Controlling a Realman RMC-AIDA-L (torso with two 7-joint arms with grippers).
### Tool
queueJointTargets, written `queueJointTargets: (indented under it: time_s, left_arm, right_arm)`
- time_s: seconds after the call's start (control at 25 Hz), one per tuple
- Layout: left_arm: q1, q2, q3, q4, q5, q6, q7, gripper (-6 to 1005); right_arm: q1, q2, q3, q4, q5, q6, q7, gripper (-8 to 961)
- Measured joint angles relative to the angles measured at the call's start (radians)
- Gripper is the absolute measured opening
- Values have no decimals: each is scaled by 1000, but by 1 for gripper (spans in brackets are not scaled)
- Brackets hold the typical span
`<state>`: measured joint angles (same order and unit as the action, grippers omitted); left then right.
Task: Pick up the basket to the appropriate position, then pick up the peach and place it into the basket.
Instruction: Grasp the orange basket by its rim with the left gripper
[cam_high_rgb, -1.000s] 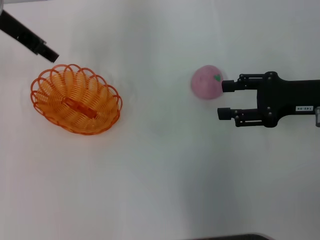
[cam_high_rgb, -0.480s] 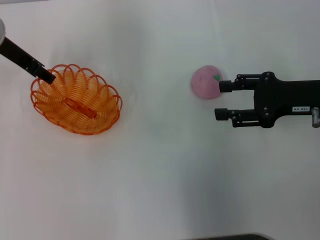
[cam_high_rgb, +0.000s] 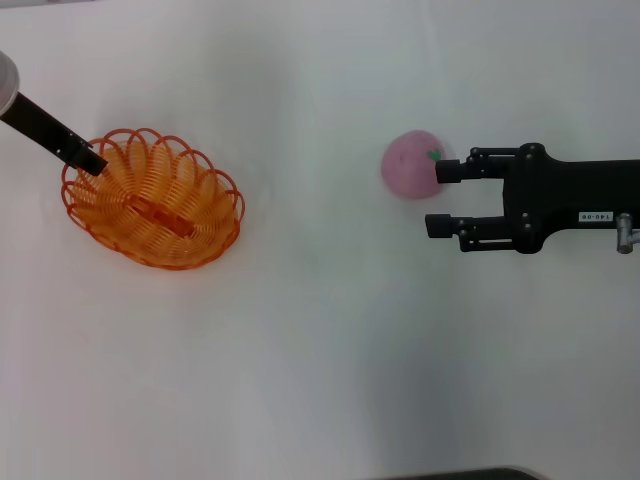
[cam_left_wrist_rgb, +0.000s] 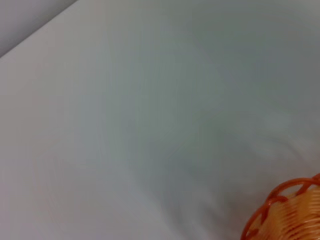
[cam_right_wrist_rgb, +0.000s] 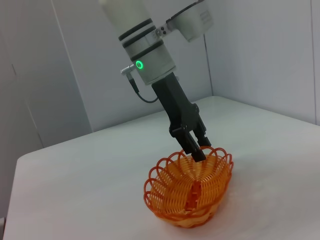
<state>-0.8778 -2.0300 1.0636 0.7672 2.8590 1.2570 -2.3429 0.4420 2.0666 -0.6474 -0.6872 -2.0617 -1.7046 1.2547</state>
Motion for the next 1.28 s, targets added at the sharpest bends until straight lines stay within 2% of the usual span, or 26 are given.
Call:
queueJointTargets:
  time_s: [0.24,0.56,0.72,0.92,1.28]
  left_arm:
    - [2,-2,1,-1,-1,26,2,355]
    - [0,-4,-12,6,-5,66,2,153]
    - [-1,-4,-54,29,-11,108,4,115]
    - [-14,2,-218,69,-38,252,32,104]
    - [-4,5,-346,121,-89,355,12,44]
  right_arm:
    - [3,3,0,0,0,7,0,720]
    - [10,6,0,0,0,7,0,718]
    - [13,6,0,0,0,7,0,717]
    - [17,7,0,0,0,9,-1,715]
    - [17,9,9,2,6,9,1,713]
